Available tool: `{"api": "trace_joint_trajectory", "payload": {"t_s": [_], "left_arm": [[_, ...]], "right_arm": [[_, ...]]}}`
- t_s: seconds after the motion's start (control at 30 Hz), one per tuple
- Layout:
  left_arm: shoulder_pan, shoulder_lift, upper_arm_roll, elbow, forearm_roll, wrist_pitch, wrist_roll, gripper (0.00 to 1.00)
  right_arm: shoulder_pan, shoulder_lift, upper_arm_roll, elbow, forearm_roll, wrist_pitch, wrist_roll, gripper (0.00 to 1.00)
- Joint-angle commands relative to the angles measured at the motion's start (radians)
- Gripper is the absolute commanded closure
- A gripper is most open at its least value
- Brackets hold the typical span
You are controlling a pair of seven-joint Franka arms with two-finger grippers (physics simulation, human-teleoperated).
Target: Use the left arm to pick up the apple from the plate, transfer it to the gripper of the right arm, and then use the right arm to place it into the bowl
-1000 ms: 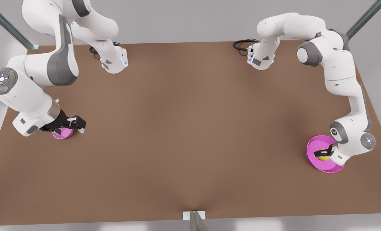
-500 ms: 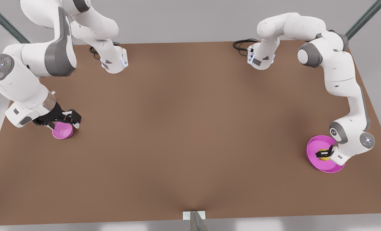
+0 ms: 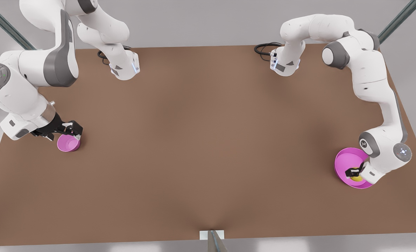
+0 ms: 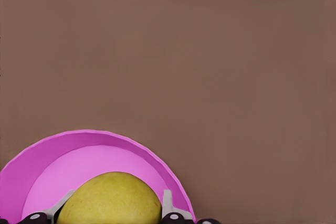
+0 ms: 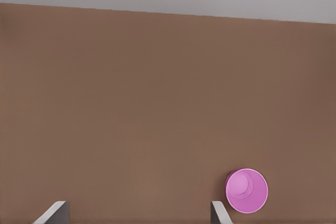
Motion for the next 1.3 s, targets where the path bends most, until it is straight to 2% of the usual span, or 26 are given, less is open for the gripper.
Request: {"api": "trace_joint_trajectory", "payload": {"t_s": [0.0,0.1,0.23,0.27,0.33,0.47,0.53,0.57,0.6,0.67,0.7,0.73,0.8,0.9,1.0,1.03,1.13,1.27], "left_arm": [[-0.009,-0.042,-0.029,0.001,-0.005,-0.002,0.013,0.26],[-0.009,-0.119,-0.19,-0.008,-0.005,-0.008,0.014,0.26],[-0.09,-0.162,-0.262,-0.037,-0.005,-0.014,0.077,0.26],[-0.093,-0.157,-0.304,-0.037,-0.01,-0.01,0.119,0.26],[-0.095,-0.153,-0.402,-0.037,-0.03,-0.002,0.148,0.26],[-0.127,-0.128,-0.554,-0.039,-0.062,0.107,0.209,0.26],[-0.194,-0.127,-0.58,-0.039,-0.102,0.177,0.286,0.26],[-0.213,-0.111,-0.624,-0.039,-0.157,0.223,0.35,0.26],[-0.231,-0.105,-0.638,-0.039,-0.209,0.239,0.424,0.26],[-0.242,-0.105,-0.695,-0.04,-0.407,0.237,0.62,0.26],[-0.248,-0.105,-0.726,-0.054,-0.438,0.239,0.681,0.26],[-0.277,-0.094,-0.735,-0.071,-0.533,0.256,0.781,0.26],[-0.345,-0.025,-0.736,-0.074,-0.594,0.369,0.933,0.26],[-0.356,0.038,-0.753,-0.069,-0.76,0.368,1.272,0.26],[-0.352,0.041,-0.784,-0.069,-0.777,0.362,1.373,0.26],[-0.352,0.06,-0.798,-0.068,-0.783,0.36,1.428,0.26],[-0.356,0.093,-0.833,-0.031,-0.786,0.36,1.51,0.26],[-0.388,0.142,-0.832,0.02,-0.786,0.362,1.545,0.26]], "right_arm": [[-0.001,-0.001,0.0,0.0,0.001,0.006,-0.012,0.0],[0.001,0.004,0.0,0.0,0.001,0.007,-0.014,0.0],[0.002,0.015,0.002,0.005,0.006,0.009,-0.014,0.0],[0.001,0.019,0.0,0.005,0.117,0.006,-0.011,0.0],[0.01,0.033,0.002,0.0,0.179,0.004,0.001,0.02],[0.001,0.119,0.002,0.009,0.499,0.006,-0.02,0.0],[0.007,0.16,0.003,0.012,0.647,0.01,-0.012,0.0],[0.007,0.205,0.003,0.012,0.812,0.013,-0.02,0.0],[0.009,0.222,0.003,0.011,0.868,0.015,-0.023,0.0],[0.065,0.274,0.005,0.011,0.966,0.139,-0.023,0.0],[0.085,0.294,0.02,0.011,0.998,0.177,-0.023,0.0],[0.11,0.312,0.029,0.009,1.052,0.26,-0.023,0.0],[0.108,0.358,0.029,0.009,1.171,0.271,-0.074,0.0],[0.104,0.418,0.029,0.005,1.314,0.269,-0.163,0.0],[0.097,0.45,0.028,-0.043,1.45,0.263,-0.343,0.0],[0.09,0.449,0.029,-0.138,1.555,0.253,-0.483,0.0],[0.088,0.455,0.029,-0.165,1.564,0.253,-0.557,0.0],[0.085,0.473,0.031,-0.251,1.727,0.118,-0.851,0.0]]}}
